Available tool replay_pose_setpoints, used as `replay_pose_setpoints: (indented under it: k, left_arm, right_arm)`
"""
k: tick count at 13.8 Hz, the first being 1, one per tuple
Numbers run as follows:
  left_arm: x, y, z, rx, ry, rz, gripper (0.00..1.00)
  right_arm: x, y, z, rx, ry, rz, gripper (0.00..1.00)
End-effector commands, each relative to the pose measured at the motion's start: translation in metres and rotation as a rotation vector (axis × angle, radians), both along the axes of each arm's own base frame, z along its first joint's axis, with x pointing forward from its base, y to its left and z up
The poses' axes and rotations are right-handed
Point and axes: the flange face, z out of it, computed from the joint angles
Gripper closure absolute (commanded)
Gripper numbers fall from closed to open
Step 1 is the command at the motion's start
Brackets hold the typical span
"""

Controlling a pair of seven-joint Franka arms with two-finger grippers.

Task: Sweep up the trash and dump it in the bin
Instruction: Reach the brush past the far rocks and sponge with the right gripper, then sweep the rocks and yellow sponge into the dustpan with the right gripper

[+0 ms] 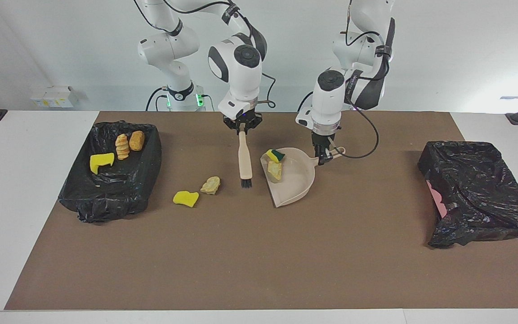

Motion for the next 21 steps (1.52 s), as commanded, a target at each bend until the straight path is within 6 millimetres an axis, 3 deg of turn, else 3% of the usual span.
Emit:
replay_pose_setpoints:
  k: [1, 5, 8, 12, 15, 21]
  left_arm:
    - [0.000, 0.005, -0.001, -0.030, -0.019, 0.023, 1.00]
    - [0.000, 0.001, 0.001, -0.025, -0.009, 0.031, 1.00]
    - [-0.004, 0.000, 0.000, -0.015, 0.009, 0.091, 1.00]
    - [-0.009, -0.006, 0.000, -0.008, 0.017, 0.094, 1.00]
    - [-0.025, -0.020, 0.001, 0.018, 0.045, 0.139, 1.00]
    - [-0.047, -0.035, 0.002, 0.044, 0.069, 0.111, 1.00]
  right_arm:
    - [0.043, -0.041, 0.001, -0.103, 0.044, 0.015, 1.00]
    - [0.083, -0.123, 0.000, -0.235, 0.082, 0.013, 1.00]
    - [0.099, -0.171, -0.015, -0.239, 0.117, 0.035, 1.00]
    - [0.105, -0.195, -0.053, -0.249, 0.143, 0.035, 1.00]
    - [0.101, -0.182, -0.062, -0.256, 0.150, 0.049, 1.00]
    - [0.081, -0.091, -0.059, -0.069, 0.230, 0.054, 1.00]
